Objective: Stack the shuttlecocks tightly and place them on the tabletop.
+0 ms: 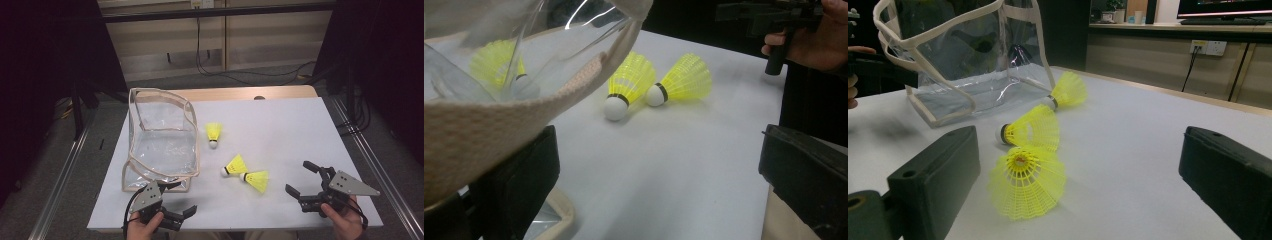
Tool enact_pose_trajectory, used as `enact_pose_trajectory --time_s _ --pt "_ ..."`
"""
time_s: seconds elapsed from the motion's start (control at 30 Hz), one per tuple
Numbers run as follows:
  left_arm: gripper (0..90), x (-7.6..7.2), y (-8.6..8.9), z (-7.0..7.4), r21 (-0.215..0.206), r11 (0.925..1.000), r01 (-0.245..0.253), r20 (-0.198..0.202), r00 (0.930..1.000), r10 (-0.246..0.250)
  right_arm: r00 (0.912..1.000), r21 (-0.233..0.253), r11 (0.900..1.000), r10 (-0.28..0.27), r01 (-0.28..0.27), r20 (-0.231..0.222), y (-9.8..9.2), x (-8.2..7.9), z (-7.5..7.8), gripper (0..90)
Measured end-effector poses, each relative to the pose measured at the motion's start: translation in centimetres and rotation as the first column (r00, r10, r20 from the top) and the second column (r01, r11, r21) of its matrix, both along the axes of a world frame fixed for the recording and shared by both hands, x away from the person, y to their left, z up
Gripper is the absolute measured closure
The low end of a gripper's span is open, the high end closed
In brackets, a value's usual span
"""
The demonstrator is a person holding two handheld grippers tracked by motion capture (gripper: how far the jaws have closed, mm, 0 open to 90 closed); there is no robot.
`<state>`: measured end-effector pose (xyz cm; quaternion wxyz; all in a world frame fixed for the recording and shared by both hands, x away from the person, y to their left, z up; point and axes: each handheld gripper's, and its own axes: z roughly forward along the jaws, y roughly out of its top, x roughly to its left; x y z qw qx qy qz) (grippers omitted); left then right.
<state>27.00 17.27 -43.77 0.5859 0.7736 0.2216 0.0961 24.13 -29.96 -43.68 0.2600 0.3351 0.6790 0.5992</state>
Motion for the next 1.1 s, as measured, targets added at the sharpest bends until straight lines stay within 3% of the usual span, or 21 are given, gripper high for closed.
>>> enact_pose_trajectory --time_s 1.1 --pt "3.0 -0.1 -4.2 0.1 0.0 0.9991 0.043 -0.004 0.9991 -0.043 1.0 0.004 1.0 -0.006 0.006 -0.005 -0.1 0.0 0.0 2.7"
